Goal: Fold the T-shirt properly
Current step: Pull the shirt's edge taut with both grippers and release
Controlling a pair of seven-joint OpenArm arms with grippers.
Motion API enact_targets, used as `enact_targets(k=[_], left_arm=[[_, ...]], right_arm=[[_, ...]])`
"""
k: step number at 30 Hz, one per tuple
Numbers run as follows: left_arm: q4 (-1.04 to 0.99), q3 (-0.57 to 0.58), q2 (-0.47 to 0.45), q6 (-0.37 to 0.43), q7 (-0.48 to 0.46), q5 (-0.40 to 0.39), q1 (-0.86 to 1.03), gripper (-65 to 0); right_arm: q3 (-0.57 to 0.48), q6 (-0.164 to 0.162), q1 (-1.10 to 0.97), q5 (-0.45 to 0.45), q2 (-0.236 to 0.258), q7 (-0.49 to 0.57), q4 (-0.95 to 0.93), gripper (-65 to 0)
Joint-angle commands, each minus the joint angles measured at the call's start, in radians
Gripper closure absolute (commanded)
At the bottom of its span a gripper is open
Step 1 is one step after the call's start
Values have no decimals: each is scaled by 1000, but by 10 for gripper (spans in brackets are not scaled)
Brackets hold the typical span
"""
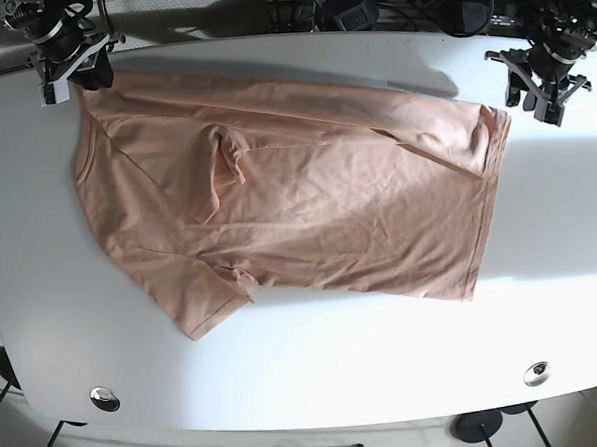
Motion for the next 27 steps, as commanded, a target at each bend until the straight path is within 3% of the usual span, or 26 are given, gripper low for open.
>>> enact_targets(k=[1,2,10,16,24,27], left_arm=[[8,-5,-21,-1,-1,-15,-59,-322],[-8,0,-21,-1,27,-15,-102,-368],[-275,129,-39,-1,50,-15,-312,-367],[-417,164,-79,-1,47,-17,-294,-365],[-315,7,-91,-1,47,-23,-50,-365],[-170,-88,-36,-1,58,-18,-22,-365]], right_arm=[[6,2,16,15,9,18,16,-122],[6,2,25,9,9,18,13,-122],[10,2,117,5,17,18,-57,-132],[7,2,137,5,40,18,-157,-132],[4,2,132,5,65,18,-165,-132],[3,2,132,5,69,18,-165,-132]])
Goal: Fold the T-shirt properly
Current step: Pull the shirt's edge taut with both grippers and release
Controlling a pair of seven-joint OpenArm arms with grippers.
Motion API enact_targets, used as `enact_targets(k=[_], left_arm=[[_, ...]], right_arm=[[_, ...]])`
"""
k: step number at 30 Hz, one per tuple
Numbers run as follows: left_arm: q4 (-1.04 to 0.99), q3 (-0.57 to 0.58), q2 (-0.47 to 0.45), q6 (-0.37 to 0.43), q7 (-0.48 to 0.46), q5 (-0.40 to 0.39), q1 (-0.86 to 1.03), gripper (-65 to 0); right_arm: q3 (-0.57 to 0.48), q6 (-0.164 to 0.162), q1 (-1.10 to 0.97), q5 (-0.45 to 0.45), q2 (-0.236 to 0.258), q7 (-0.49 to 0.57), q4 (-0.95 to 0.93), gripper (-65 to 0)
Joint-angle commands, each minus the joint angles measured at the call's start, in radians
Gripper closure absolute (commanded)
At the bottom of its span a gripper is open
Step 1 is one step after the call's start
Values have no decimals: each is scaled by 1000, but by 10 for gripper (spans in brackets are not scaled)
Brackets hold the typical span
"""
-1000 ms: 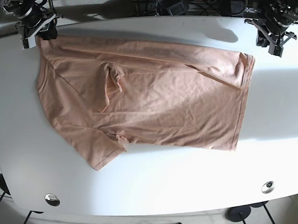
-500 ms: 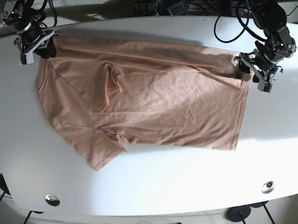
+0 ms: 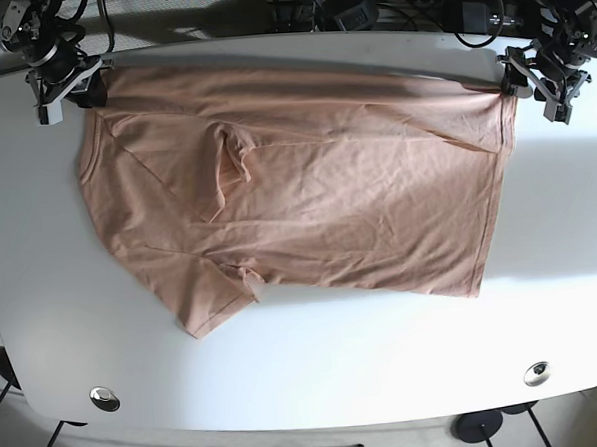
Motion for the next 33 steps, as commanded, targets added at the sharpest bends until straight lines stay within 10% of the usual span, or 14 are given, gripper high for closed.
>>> enact_targets(k=[1,19,21,24,33], left_arm=[[107,-49,17,6,-6,-2,9,-365],[-11,13,34,6,87,1,-137,-365],[-11,14,34,6,87,1,-114,-304],[-19,14,34,6,87,11,-105,-40],[130,-16,77,6,87,43,78,-24]], right_arm=[[5,6,-2,16,18,16,19,-132],[12,6,1,25,20,16,19,-128],[14,6,1,25,20,16,19,-127],[14,6,1,25,20,16,19,-127],[14,6,1,25,21,16,19,-127]])
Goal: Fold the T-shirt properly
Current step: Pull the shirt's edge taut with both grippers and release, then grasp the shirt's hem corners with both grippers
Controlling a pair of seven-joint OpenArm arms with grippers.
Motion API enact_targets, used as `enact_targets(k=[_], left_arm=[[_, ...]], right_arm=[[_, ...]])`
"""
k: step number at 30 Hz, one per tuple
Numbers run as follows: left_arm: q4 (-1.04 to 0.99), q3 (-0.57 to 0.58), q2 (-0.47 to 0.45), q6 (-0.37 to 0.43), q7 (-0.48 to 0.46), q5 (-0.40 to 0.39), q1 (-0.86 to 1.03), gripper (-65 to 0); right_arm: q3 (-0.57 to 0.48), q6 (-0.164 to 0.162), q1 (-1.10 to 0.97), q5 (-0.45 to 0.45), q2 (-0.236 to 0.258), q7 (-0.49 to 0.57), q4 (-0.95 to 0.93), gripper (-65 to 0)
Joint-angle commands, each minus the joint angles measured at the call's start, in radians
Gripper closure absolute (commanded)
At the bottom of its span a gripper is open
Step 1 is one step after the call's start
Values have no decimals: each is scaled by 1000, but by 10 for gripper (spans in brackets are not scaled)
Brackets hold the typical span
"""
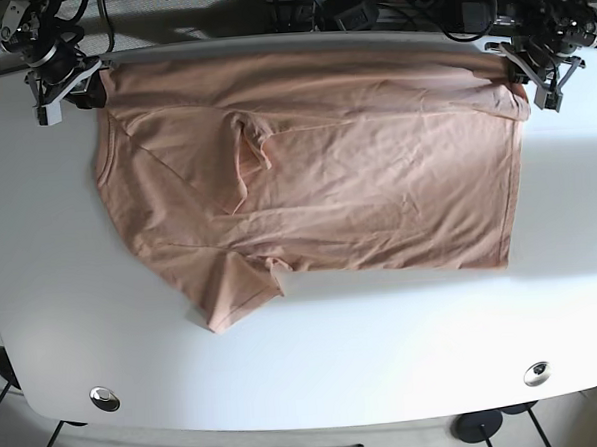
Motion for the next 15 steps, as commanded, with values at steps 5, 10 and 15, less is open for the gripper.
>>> enact_targets(k=[5,10,15], left_arm=[[78,-57,40,-2,15,16,41,-92],[124,-100,35,-2,17,16,-21,-332],[153,-87,-14,-2,17,17,-177,-332]], right_arm=[[6,6,0,21,17,16,21,-130],[0,6,8,19,10,16,157,-132],[-77,6,176,-77,16,-26,148,-358]])
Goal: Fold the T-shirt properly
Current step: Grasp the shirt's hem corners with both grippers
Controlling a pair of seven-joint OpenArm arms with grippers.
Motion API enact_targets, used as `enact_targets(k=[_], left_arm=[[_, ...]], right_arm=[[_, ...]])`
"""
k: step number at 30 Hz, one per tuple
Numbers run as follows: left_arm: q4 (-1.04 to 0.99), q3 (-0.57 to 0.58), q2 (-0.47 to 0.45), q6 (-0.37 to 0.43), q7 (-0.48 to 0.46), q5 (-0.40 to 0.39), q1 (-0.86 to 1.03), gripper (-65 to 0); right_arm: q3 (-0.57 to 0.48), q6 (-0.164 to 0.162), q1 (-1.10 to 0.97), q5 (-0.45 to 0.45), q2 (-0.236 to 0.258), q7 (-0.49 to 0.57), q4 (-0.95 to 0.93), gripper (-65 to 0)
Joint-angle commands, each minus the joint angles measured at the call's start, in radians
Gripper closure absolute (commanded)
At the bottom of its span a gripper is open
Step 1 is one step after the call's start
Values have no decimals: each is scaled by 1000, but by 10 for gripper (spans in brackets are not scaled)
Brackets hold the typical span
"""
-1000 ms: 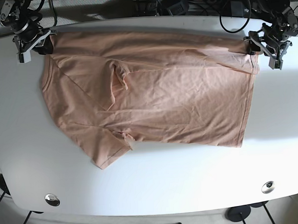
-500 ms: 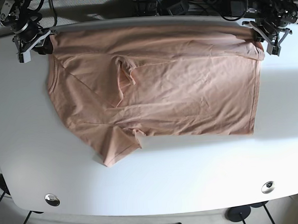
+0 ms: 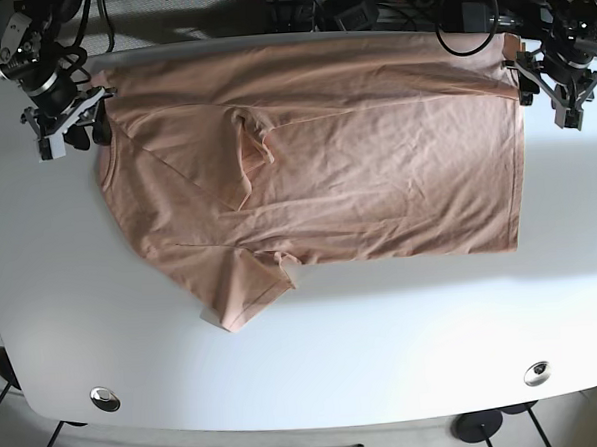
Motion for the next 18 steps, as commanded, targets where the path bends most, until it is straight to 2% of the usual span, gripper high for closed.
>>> enact_targets(k=[1,3,6,9,12,16,18], left_arm=[[8,20,-32,-1,-17,5,-83,-332],[-15,58,-44,-1,-17,40,-155,-332],[-78,125,-47,-1,-17,151,-288,-332],[-164,185,-47,-1,-20,241,-405,-332],[-276,202,-44,-1,-20,292,-522,-331],[-377,202,-44,-1,-21,290,-595,-331],[-391,202,-44,-1,-23,290,-600,-331]], right_arm=[[-13,6,93,-38,14,-20,8,-403],[-21,6,180,-101,8,-49,-33,-442],[-36,6,347,-181,6,-67,-145,-445],[-91,6,498,-247,31,-57,-320,-445],[-131,6,690,-302,66,48,-613,-445],[-180,6,843,-360,111,230,-943,-445],[-182,6,869,-363,114,265,-1031,-445]])
